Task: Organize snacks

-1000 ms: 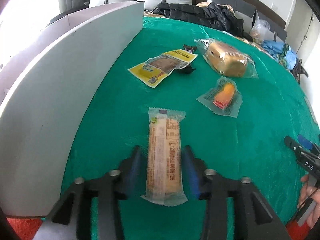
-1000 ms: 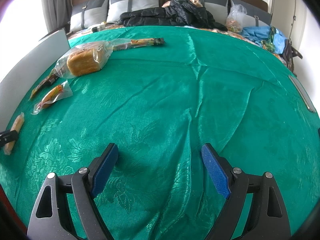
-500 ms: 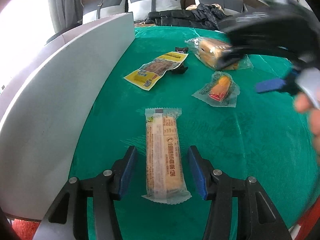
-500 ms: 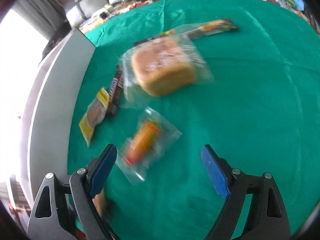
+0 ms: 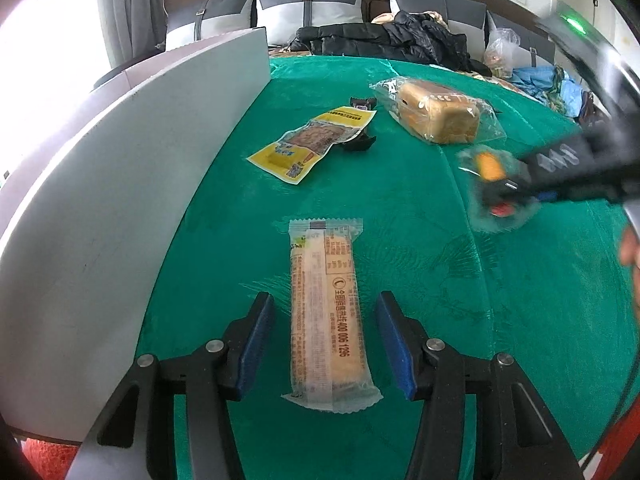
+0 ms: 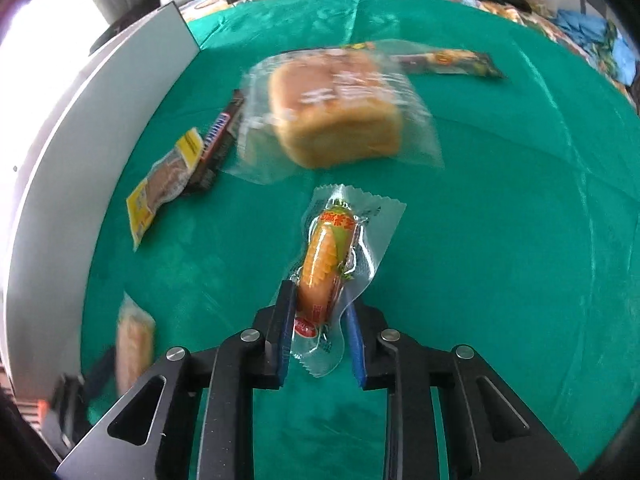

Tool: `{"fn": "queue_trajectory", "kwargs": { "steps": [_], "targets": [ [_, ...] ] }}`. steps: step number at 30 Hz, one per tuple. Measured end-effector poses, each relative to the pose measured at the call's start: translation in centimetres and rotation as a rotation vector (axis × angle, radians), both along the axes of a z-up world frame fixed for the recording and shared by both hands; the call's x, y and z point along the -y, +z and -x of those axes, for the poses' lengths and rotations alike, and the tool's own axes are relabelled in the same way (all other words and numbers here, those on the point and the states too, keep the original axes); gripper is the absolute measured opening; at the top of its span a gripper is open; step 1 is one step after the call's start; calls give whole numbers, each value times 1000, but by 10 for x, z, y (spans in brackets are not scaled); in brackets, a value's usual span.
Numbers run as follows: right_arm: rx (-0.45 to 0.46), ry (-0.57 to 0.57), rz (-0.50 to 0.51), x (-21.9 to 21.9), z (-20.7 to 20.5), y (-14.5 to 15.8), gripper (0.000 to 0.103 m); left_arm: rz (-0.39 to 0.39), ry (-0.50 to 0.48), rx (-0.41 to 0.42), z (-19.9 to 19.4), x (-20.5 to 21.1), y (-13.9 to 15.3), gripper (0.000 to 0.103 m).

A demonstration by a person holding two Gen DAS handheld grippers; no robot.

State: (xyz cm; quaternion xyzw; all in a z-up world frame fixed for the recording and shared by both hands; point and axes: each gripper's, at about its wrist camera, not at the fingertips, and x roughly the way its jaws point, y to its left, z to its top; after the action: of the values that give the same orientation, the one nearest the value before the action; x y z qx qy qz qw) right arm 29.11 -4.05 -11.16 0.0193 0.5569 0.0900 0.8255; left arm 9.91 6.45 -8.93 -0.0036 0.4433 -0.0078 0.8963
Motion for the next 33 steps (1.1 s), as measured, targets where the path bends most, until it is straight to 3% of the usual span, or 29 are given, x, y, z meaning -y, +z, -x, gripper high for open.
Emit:
{"fn": "queue_trajectory", "kwargs": {
  "steps": [3, 6, 10, 11, 12, 13, 14, 15, 19, 21, 33],
  "targets": [
    [17, 4, -15, 30, 17, 1, 24, 71, -63, 11, 1, 1, 3, 29],
    [55, -11, 1, 85, 40, 3, 23, 191, -137, 4, 3, 13, 5, 29],
    [122, -25, 30, 147, 64, 2, 25, 107, -223, 24, 9, 56, 8, 30],
    [124, -25, 30, 154, 64, 2, 31, 83, -212, 31, 10, 62, 8, 35],
    [139, -37, 15, 166, 71, 1, 37, 78, -205, 33, 10, 64, 8, 47],
    [154, -53, 7, 172, 72, 0, 57, 80, -199, 33, 10, 65, 9, 57],
    [160, -70, 17, 175, 76, 0, 78, 63, -181, 21, 9, 66, 8, 83],
    [168, -82, 31, 177, 78, -2, 80, 41, -161, 13, 9, 65, 5, 95],
    [263, -38, 123, 156, 88, -12, 90, 2, -145, 9, 11, 57, -1, 101],
    [302, -41, 120, 157, 90, -15, 91, 3, -141, 5, 10, 55, -3, 103],
    [306, -57, 119, 168, 87, -19, 93, -6, -144, 12, 7, 55, -6, 103]
  ]
}}
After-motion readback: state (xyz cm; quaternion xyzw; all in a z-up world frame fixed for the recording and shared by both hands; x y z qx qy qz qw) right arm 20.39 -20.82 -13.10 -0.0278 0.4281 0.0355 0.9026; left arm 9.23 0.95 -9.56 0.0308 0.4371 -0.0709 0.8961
